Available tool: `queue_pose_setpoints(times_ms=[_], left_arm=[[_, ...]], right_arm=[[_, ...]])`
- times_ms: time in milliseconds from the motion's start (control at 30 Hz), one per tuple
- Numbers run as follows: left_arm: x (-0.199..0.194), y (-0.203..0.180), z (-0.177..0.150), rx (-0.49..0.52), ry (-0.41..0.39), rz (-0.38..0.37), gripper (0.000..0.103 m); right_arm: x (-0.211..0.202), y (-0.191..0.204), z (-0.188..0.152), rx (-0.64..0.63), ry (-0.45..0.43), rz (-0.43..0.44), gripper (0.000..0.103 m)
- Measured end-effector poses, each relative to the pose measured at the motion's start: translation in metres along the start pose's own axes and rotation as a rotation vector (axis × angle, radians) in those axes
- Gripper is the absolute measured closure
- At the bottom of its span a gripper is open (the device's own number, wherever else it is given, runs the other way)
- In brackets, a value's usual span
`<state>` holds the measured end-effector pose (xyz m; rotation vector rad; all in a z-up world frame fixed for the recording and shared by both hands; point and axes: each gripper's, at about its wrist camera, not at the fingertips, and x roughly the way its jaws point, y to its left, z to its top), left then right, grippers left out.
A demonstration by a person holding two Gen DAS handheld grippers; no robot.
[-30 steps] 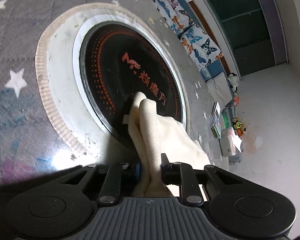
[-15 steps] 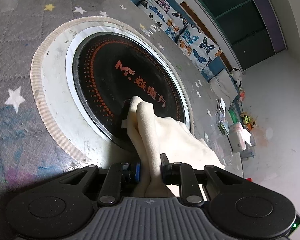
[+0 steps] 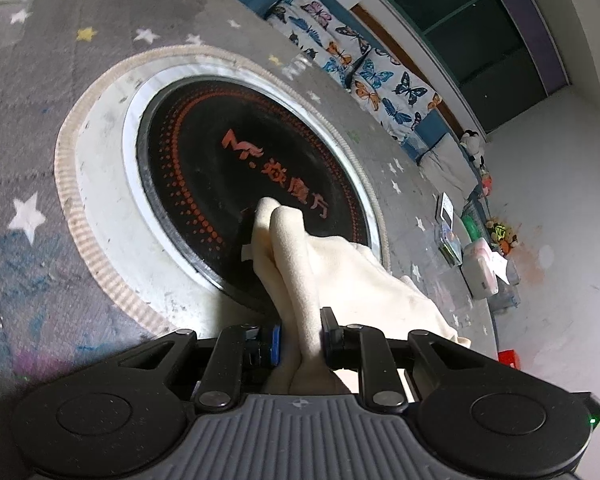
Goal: Fold clothes
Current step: 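Lift the sweatshirt with both grippers and fold it over onto itself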
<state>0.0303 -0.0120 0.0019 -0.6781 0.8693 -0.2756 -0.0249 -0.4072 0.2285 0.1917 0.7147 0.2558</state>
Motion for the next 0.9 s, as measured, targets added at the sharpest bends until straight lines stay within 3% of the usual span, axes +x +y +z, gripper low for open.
queue_pose_setpoints(times_ms=[400, 900], left_arm=[[-0.003, -0.048, -0.006, 0.175, -0.037, 0.017, 0.084], [0.032, -0.144, -0.033, 0.397, -0.012, -0.018, 0.085]], right_arm=[[-0.048, 0.006, 0.01, -0.033, -0.116, -0.004, 0.093], [-0.106, -0.047, 0.015, 0.005, -0.221, -0.139, 0.093]])
